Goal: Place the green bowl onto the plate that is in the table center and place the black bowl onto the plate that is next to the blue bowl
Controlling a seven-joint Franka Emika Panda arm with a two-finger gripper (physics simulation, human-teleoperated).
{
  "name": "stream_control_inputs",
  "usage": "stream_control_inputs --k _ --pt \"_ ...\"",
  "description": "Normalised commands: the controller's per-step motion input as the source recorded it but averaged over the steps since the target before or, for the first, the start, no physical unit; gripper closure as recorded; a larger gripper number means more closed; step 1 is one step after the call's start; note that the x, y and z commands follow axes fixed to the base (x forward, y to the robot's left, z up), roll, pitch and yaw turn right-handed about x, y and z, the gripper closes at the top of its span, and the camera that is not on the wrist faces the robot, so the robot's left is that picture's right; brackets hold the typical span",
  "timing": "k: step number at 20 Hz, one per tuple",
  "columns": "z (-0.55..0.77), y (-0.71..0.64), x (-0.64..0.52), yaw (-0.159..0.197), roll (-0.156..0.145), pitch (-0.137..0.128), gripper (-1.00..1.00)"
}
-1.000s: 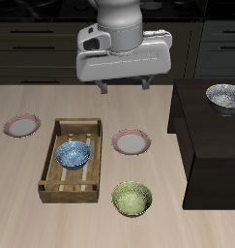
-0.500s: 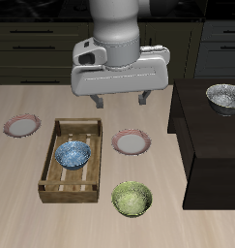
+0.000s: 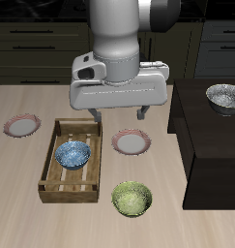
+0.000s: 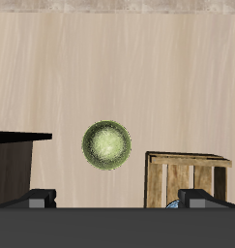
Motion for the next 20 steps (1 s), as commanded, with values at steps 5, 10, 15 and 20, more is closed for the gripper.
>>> stream_control_inputs --k 5,10,15,20 --pt "-0.17 0.06 0.16 0.024 -0.009 0.008 -1.0" --pt "-0.24 -0.02 0.11 0.003 -0.006 0.024 -1.0" --pt "-0.34 -0.04 0.12 0.034 -0.014 0.036 -1.0" --pt "-0.25 -0.16 0.16 0.0 -0.034 0.03 -1.0"
